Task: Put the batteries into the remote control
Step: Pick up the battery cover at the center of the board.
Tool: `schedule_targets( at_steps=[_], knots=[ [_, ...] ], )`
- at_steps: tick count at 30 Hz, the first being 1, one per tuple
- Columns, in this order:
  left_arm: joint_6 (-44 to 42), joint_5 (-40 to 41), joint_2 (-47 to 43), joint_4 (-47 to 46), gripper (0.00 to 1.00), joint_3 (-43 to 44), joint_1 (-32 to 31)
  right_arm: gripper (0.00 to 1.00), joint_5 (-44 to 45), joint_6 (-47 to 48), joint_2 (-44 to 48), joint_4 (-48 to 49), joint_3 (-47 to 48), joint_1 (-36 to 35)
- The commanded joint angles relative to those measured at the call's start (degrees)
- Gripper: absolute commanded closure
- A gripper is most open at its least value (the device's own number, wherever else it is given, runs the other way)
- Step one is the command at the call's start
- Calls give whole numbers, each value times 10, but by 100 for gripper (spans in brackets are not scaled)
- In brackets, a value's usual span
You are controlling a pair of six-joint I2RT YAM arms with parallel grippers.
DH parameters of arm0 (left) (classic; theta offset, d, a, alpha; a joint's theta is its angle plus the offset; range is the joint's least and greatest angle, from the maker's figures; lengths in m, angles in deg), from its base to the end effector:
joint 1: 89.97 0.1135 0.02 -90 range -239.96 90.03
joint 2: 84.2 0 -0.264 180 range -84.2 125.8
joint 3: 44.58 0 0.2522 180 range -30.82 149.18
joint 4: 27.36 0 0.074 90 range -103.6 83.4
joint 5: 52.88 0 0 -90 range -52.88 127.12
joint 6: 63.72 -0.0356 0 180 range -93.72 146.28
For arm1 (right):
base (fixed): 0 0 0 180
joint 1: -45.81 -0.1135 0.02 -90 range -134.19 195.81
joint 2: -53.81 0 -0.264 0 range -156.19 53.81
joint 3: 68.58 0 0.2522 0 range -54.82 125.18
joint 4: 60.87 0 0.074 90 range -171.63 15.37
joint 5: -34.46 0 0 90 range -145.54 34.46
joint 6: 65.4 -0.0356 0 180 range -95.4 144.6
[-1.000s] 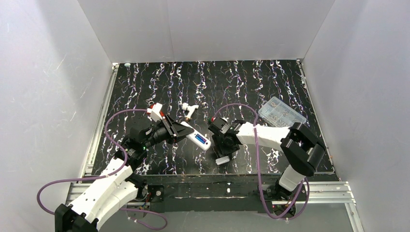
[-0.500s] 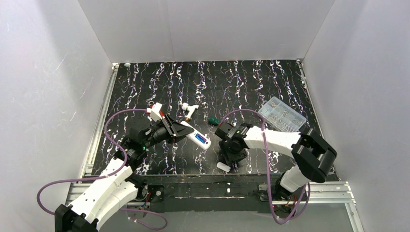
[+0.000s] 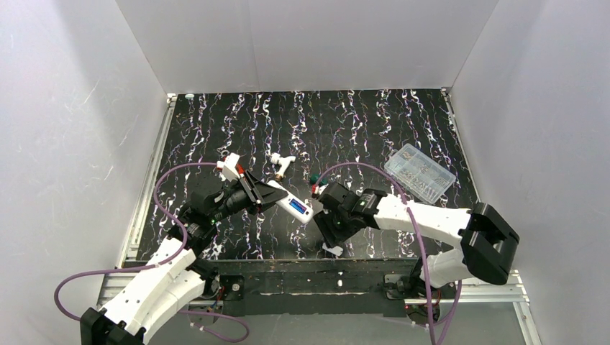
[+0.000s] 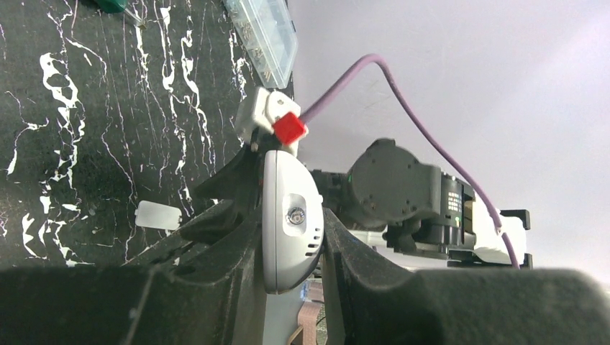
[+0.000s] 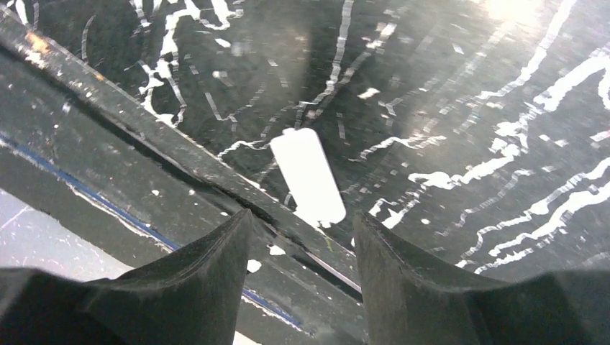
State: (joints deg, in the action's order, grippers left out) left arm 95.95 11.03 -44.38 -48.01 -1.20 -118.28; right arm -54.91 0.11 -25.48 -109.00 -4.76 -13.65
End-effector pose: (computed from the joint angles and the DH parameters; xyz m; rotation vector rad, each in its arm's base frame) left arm 0.1384 -0.0923 0.3417 -0.0236 1.3930 -1.7296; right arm 0.1338 0.2261 0.2075 -0.8262 2.6346 0.4218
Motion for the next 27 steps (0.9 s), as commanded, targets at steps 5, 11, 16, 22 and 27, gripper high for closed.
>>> schedule_targets(
  at_steps=[5,11,16,22,27],
  knots=[
    [0,-15,-6,-26,100,9,-2,36,33,12,-73,4,28,-48],
    [-1,-13,-7,-27,100,8,-3,34,77,8,-107,-15,34,-59],
    [-2,-13,-7,-24,100,10,-3,35,83,4,-117,-11,30,-61],
    [-4,-15,-7,-21,100,11,-2,38,89,-7,-123,-10,27,-60],
    [-4,-14,-7,-22,100,11,-2,39,109,-19,-119,-10,28,-59]
  ],
)
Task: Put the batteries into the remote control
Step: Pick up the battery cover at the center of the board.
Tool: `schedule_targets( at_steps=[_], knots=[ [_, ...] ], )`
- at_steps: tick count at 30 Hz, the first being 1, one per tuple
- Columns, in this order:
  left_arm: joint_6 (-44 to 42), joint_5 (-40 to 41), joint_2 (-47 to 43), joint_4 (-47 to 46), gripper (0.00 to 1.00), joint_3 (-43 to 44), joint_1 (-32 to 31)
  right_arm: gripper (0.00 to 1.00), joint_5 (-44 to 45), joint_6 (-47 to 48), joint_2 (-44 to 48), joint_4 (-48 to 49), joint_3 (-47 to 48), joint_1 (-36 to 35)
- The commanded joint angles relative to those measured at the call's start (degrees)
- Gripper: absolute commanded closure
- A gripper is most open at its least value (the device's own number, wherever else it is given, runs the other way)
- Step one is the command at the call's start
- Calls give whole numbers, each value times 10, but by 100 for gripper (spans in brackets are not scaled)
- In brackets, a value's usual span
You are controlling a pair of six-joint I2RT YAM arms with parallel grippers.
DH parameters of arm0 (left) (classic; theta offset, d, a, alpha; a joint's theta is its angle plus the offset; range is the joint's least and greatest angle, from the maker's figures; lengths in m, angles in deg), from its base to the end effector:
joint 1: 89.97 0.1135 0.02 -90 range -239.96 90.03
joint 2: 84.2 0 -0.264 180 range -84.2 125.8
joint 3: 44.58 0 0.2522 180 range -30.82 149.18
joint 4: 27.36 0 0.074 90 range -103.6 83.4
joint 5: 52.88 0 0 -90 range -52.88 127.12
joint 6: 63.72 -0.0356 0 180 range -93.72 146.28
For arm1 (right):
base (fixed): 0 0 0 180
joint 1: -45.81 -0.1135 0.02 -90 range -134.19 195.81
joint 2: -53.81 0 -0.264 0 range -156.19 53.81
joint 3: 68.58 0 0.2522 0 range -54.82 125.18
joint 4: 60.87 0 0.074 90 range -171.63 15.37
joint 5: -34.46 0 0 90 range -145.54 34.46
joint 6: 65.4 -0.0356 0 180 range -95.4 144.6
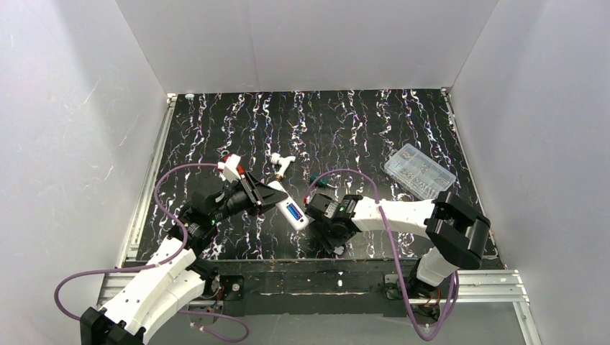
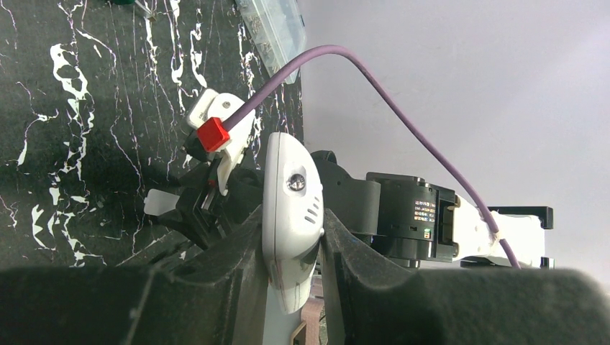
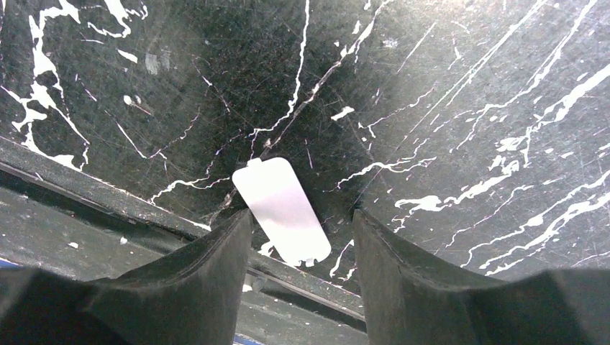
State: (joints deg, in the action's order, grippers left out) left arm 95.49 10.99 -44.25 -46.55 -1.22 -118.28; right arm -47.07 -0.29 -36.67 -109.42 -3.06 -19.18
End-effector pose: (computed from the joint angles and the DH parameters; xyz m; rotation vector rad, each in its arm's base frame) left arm 0.1398 -0.0931 0.3387 -0.0314 1.4211 -1.7190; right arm 0.1239 0.2532 0.1663 -0.9420 2.6698 0.1414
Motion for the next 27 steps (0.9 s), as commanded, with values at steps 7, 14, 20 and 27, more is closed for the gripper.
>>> schedule_targets(
  at_steps=[7,14,20,27],
  knots=[
    [0,-13,-14,-32,100,11,-3,42,11,-35,-6,10,11,16],
    [-2,-12,-19,-26,100,11,-2,44,14,-44,-10,14,21,72],
    [-6,-11,-27,-12,100,13,-2,46,21,-33,-43,7,78,141],
    [-3,-10,-22,-22,100,10,-3,38,-40,-60,25,9,24,141]
  ],
)
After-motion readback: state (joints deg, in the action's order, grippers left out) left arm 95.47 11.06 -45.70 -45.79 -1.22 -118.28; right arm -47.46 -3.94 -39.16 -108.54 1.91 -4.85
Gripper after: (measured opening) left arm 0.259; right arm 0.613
